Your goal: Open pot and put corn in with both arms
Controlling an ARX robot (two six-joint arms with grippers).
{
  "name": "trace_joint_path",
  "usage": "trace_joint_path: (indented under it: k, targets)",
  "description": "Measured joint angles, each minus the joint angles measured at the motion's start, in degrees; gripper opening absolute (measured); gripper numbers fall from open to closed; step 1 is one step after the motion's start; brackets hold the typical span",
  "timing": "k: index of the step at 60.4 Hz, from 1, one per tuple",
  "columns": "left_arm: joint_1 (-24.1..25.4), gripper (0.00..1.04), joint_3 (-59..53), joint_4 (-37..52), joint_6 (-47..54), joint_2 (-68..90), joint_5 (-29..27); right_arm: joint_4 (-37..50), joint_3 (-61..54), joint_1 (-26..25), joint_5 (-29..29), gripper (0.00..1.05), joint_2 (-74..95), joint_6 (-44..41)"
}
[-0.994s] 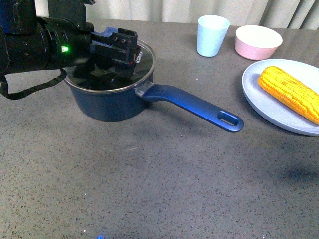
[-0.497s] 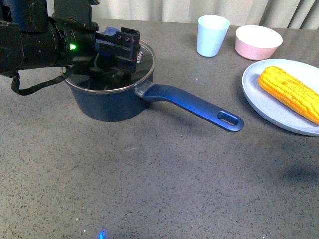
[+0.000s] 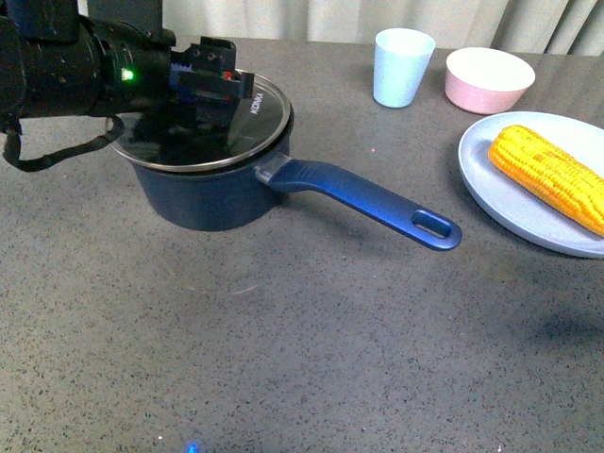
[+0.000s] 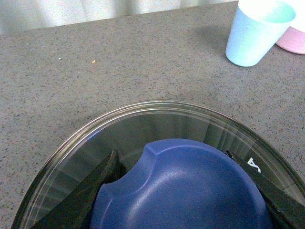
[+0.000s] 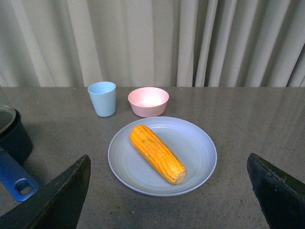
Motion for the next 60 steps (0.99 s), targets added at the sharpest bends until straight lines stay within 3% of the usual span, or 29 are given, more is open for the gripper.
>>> trace_joint_path:
  k: [15,41,60]
  targets:
    - [4.6,0.58,-0.9,-0.9,-0.5,-6.1,0.0,0.0,0.0,0.0,0.0,0.96,0.0,0.0]
    - [21.7,0.58,-1.3,5.4,2.8,-2.0,-1.4,0.0,0.0,0.0,0.0,0.96,0.0,0.0]
    - [26.0,0.58,-4.1,11.6,4.4,4.7,-0.2,0.0,0.0,0.0,0.0,0.96,0.0,0.0]
